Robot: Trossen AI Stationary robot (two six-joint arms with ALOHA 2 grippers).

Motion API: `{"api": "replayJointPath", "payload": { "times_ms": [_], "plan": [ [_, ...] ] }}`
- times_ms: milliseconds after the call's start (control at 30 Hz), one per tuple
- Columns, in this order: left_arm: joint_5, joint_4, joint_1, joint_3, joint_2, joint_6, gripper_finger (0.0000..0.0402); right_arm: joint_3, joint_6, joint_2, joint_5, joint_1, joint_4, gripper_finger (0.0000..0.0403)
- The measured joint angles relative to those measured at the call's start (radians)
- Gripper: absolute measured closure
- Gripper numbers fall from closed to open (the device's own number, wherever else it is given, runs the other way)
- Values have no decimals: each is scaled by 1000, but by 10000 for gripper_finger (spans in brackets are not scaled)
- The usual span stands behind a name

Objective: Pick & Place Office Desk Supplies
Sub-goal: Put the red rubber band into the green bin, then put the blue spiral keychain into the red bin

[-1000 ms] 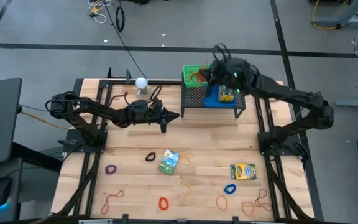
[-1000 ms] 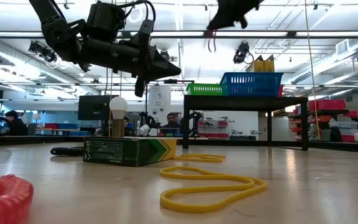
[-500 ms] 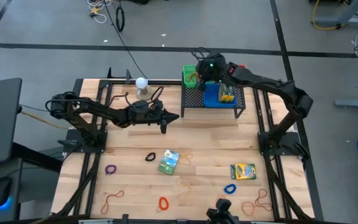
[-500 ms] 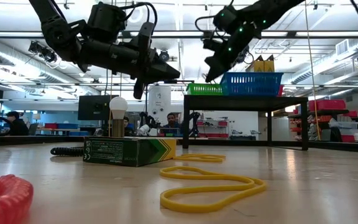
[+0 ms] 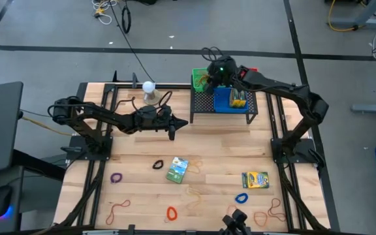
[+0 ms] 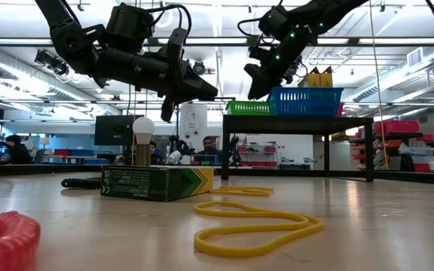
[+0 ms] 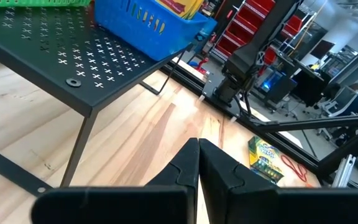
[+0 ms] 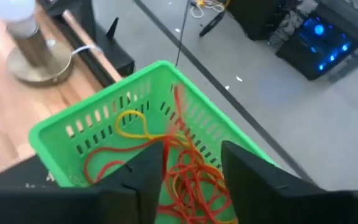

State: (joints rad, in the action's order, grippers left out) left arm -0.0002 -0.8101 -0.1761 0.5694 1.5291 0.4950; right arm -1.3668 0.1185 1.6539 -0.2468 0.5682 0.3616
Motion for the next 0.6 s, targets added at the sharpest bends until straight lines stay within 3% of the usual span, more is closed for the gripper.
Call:
{"api": "replayJointPath", "payload": {
  "times_ms": [400, 600],
  "plan": [
    [0, 0, 0, 0, 0, 23, 388, 0, -220, -17, -21, 0, 15, 124],
    [0, 1, 0, 0, 0, 59, 388, 0, -288, -59, -96, 0, 18, 98]
  ]
}}
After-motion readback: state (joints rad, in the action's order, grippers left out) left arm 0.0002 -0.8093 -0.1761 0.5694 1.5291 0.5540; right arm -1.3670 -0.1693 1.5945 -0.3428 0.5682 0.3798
